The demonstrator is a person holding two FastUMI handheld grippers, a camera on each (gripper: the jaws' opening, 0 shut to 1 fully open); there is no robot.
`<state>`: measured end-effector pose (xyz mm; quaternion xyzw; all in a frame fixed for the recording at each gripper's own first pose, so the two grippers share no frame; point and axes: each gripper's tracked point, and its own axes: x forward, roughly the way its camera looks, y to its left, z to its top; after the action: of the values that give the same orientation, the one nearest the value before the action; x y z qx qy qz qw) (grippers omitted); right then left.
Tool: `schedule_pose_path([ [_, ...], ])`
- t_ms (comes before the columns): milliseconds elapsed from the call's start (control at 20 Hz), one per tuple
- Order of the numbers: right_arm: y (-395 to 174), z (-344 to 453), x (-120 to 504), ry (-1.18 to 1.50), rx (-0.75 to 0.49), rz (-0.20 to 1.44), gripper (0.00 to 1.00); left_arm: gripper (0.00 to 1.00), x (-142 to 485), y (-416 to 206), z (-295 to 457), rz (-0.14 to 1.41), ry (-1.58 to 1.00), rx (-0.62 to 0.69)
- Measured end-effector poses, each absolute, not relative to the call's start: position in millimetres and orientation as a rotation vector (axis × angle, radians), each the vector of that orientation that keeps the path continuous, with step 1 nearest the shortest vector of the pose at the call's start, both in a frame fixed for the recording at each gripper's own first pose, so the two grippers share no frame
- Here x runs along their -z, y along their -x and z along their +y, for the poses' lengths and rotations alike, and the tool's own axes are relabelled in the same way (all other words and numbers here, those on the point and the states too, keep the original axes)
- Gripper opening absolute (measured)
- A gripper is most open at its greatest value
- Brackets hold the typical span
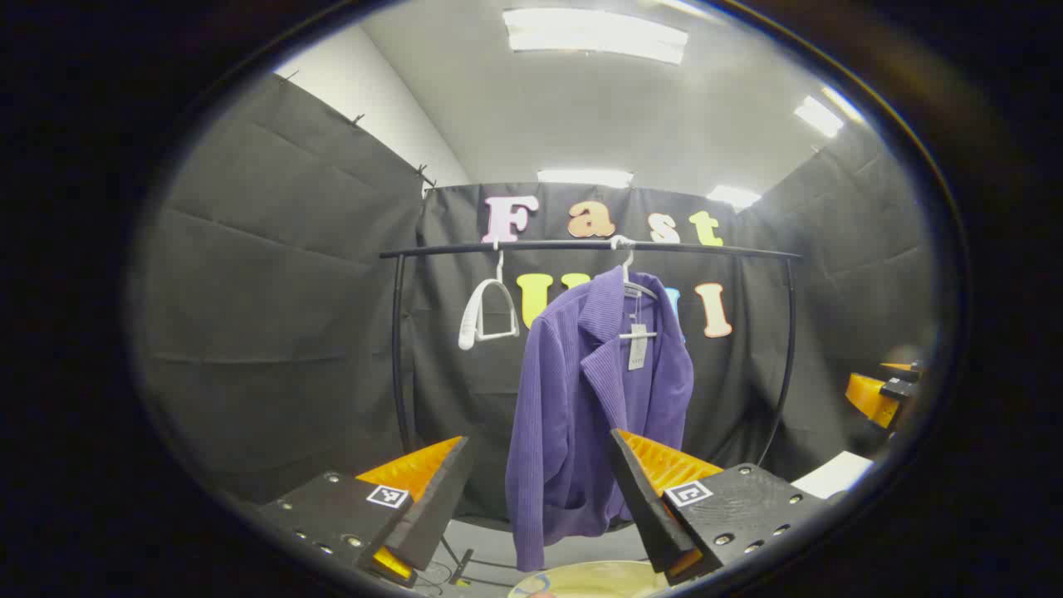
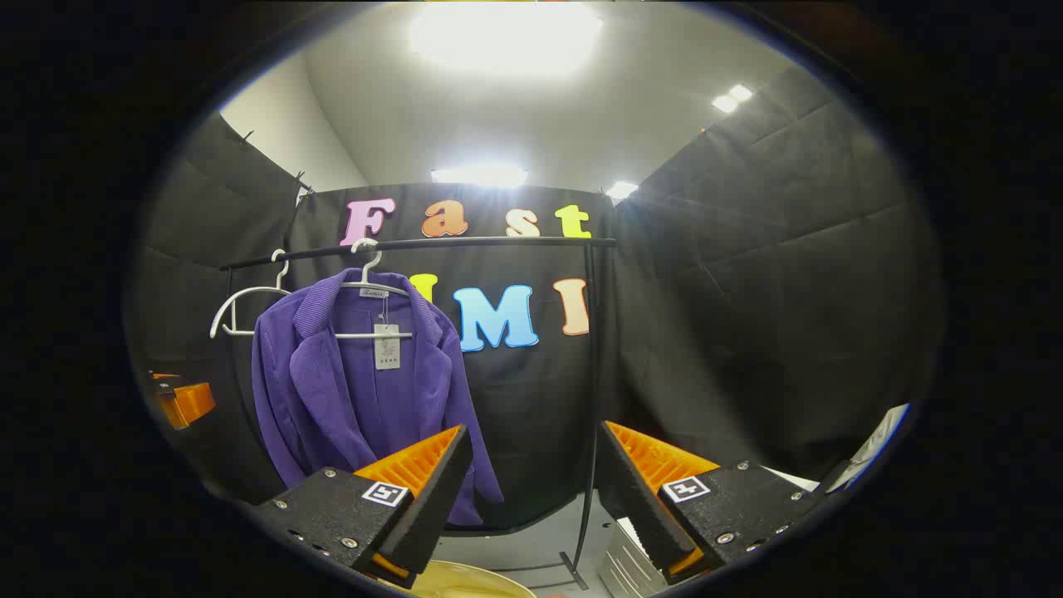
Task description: Grasp the clothes on the hanger with both hands and then place them into the laundry hamper below.
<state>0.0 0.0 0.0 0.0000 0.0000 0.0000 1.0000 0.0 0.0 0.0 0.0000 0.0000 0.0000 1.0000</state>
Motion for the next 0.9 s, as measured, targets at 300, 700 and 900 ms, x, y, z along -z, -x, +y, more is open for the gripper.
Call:
schedule_pose_path([
  [300, 3, -1, -1, 0.018, -0.006, -0.002, 0.95, 1.0, -4, 1, -6, -0.011, -0.013, 0.01],
  [700, 2, 1, -1, 0.01, -0.014, -0.008, 0.95, 0.96, -14, -1, -6, -0.027, -0.041, 0.003],
  [900, -2, 4, -3, 0.009, -0.021, -0.033, 0.95, 1.0, -22, -8, -8, -0.035, -0.034, -0.005],
])
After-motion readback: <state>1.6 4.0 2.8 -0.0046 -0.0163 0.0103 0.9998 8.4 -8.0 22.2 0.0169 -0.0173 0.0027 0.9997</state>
